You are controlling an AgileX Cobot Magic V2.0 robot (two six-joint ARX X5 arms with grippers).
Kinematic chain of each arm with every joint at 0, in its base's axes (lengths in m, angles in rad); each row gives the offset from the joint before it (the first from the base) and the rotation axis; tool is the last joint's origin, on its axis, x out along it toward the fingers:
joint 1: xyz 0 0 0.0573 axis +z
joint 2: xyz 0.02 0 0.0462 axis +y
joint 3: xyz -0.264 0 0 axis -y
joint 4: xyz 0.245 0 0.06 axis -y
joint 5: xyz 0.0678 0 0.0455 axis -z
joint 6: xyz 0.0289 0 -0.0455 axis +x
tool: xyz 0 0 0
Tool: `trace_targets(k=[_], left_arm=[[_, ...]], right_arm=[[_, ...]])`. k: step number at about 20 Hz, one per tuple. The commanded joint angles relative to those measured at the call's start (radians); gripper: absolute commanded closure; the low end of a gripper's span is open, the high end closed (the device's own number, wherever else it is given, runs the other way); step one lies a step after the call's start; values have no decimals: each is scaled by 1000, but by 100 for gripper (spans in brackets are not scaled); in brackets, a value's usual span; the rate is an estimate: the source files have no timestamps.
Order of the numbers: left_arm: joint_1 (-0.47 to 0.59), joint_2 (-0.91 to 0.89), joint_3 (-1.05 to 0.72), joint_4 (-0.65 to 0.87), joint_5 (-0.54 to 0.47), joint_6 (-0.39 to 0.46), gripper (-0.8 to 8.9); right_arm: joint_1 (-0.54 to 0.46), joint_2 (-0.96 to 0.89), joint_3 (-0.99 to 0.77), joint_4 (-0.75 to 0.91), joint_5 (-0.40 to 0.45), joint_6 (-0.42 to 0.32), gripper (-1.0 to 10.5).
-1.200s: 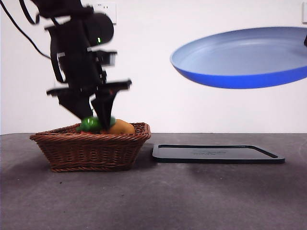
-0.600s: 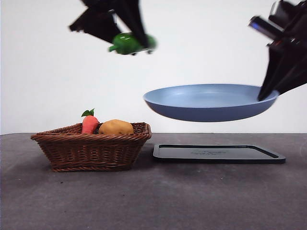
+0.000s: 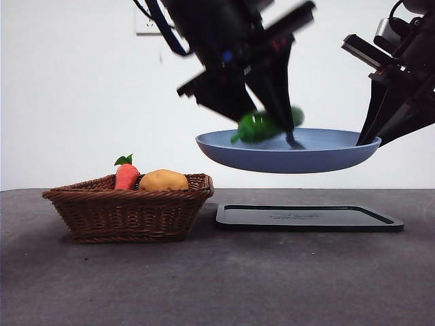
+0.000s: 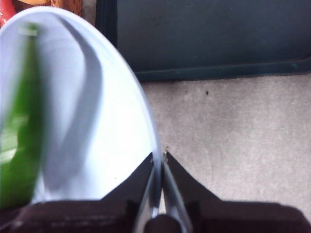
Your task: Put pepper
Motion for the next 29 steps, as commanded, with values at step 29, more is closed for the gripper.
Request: trace_targets(k=[29], left_arm=[[-21,-440,18,-186,-11,60,555]], right_arm=[[-88,111,87,-24,-3,86,941]])
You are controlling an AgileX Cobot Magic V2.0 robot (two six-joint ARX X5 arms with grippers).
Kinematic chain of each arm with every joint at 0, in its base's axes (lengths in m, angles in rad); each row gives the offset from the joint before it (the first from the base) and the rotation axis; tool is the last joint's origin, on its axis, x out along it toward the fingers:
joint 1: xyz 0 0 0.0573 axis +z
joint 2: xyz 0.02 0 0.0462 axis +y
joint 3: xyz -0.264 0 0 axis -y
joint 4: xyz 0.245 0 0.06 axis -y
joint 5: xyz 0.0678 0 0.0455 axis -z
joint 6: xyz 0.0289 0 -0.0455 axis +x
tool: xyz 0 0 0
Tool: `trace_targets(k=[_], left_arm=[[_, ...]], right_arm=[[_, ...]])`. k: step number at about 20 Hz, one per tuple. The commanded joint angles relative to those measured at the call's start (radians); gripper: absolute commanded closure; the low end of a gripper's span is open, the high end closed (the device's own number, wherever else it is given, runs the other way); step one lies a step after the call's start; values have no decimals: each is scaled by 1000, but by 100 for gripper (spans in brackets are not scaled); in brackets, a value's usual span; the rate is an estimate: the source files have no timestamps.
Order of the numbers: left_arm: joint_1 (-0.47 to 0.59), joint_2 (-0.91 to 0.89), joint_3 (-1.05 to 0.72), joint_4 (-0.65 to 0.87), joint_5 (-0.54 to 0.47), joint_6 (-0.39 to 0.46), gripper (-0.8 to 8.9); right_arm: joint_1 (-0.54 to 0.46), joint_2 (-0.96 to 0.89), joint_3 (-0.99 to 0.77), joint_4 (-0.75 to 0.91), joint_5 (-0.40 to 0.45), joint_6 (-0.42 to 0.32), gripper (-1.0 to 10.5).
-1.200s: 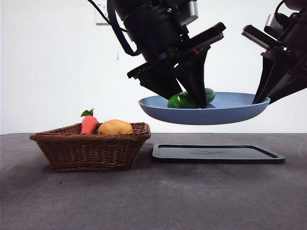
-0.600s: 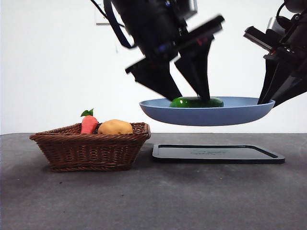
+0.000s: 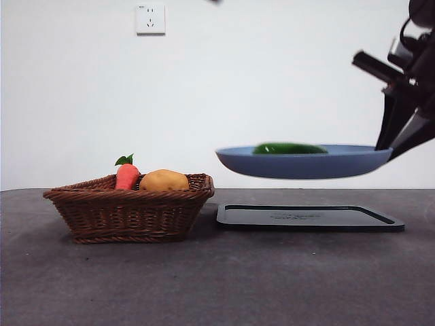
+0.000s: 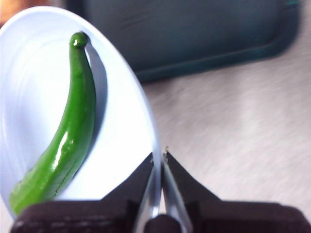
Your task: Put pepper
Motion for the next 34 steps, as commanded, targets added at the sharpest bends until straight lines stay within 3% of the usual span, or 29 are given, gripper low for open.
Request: trace_targets(k=[1,8,17,23,28,34], left_arm=[[-12,-51,18,-14,-2,15,555],[-12,-198,18,-57,0,13,555],[-13,-229,18,-60,0,-13,555],[-13,-229,18,-53,-1,-19,555],[-12,-229,18,-53,-2,-19,555],[-12,-228,18,-54,-2,-14,555]], right_arm=[[-18,66,77,14,-5,14,941],[-66,330,289,29,-2,-3,941],[-101,506,304,191,-5,-5,941],[-101,533,304,206,-2,-27,933],[-101,526,304,194,-6,-40,760],[-101,368,304,84,-1,-130,749]])
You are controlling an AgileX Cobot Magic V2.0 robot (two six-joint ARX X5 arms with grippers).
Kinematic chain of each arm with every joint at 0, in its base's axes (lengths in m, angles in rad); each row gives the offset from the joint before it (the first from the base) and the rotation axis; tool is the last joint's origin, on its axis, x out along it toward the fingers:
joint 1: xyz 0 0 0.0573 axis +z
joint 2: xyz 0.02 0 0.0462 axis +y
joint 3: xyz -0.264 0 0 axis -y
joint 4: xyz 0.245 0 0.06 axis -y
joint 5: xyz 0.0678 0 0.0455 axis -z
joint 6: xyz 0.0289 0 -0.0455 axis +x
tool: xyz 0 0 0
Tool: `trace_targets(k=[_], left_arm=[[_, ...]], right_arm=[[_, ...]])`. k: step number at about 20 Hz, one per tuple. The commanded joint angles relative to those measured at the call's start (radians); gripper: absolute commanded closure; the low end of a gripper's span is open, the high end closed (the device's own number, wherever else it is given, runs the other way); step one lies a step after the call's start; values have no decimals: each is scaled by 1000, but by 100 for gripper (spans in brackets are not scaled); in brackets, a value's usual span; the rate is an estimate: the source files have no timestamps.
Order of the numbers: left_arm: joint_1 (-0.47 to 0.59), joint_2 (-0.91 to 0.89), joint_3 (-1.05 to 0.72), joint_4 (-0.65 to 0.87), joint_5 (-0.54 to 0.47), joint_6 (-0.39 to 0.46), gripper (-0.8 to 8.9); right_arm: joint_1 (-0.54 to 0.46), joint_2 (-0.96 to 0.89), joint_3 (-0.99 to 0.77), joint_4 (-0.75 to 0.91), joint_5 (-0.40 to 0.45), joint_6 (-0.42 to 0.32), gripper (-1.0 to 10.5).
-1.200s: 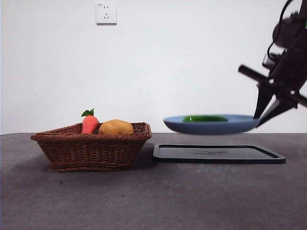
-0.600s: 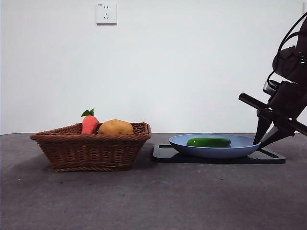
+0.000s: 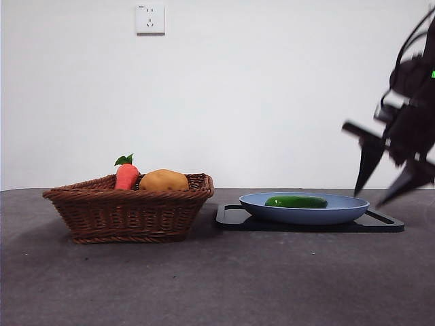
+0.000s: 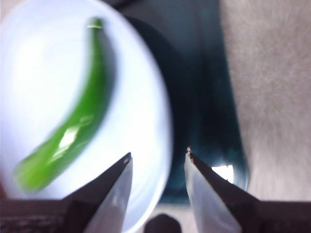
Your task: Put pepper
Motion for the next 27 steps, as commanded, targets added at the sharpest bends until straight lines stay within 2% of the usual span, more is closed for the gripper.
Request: trace_targets(k=[1,7,14,16,17,20,23,27], left_arm=[[-12,9,18,11,-1,-2,555],[-12,15,18,-31,-2,3,555],[-12,16,18,-57,0,4,557],[-12,16,18,-68,0,4,581],[-12,16,18,-74,0,4,630],[-12,16,18,-86,0,4,807],[-12,16,18,-89,0,4,807],[-12,16,18,-79,0,4,805]], right_arm=[[0,-96,23,-40,-2,-68,749],[45,-475,23,-349,-8,-209,753],[184,-823,23,-718,-9,-265,755],[213,-879,23,-759,-9,-264,757],[220,-900,23,-775,-9,-265,777],[225,-938,23,-811,-9,-315,947],[225,-949,23,-814,-8,-317,939],[224,-948,23,-809,-8,-283,936]])
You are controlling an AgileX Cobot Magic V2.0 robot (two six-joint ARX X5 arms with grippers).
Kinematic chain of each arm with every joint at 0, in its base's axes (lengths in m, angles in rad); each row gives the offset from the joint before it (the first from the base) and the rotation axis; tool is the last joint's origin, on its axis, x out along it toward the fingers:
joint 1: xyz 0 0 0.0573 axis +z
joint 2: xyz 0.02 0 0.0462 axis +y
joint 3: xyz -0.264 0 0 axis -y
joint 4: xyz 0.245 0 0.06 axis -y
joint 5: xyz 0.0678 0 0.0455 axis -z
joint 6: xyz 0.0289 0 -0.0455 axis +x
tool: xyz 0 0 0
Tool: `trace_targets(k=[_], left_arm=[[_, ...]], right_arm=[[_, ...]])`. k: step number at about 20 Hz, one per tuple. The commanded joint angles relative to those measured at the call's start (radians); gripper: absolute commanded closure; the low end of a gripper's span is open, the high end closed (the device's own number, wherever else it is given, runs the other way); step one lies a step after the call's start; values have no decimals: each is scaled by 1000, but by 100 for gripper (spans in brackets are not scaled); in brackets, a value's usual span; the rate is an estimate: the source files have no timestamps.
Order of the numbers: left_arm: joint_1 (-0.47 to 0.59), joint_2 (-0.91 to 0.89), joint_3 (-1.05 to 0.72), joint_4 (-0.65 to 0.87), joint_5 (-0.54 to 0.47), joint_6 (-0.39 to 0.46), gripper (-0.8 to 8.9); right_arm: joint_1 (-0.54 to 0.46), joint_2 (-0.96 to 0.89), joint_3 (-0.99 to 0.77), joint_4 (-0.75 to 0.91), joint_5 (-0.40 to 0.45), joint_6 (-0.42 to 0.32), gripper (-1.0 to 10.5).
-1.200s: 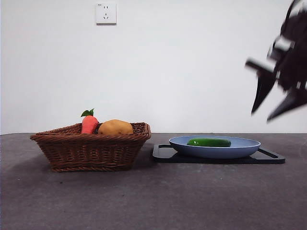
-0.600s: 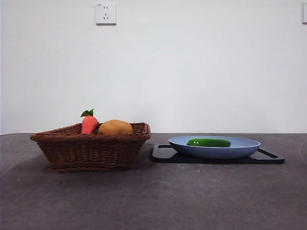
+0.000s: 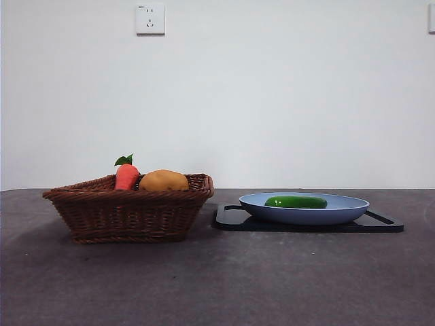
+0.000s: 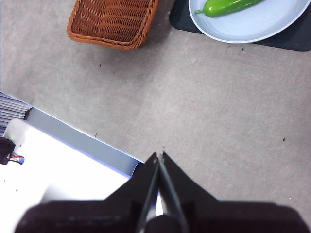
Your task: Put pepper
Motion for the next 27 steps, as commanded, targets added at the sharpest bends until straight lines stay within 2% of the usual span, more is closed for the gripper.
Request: trace_targets(k=[1,11,12,14,17,20,24,27], left_arm=[[-12,9,18,21,1,3,805],[-12,8,18,39,0,16,805],[-8,8,18,47,-12,31,805],[27,-3,18,130,-111,42,805],[130,-69,0,290,-129,157,805],[262,-182,-71,425,-129,211,805],[489,-413,-333,682,-129,219,805],[638,-585,-543,803,-129,219,805]], right_arm=[[5,6,19,16,3,10,936],[5,6,19,17,3,10,936],[5,6,19,17,3,10,936],[5,6,19,17,3,10,936],[5,6,19,17,3,10,936],[5,7,19,17,3,10,936],[5,6,19,17,3,10,936],[5,6,19,17,3,10,936]])
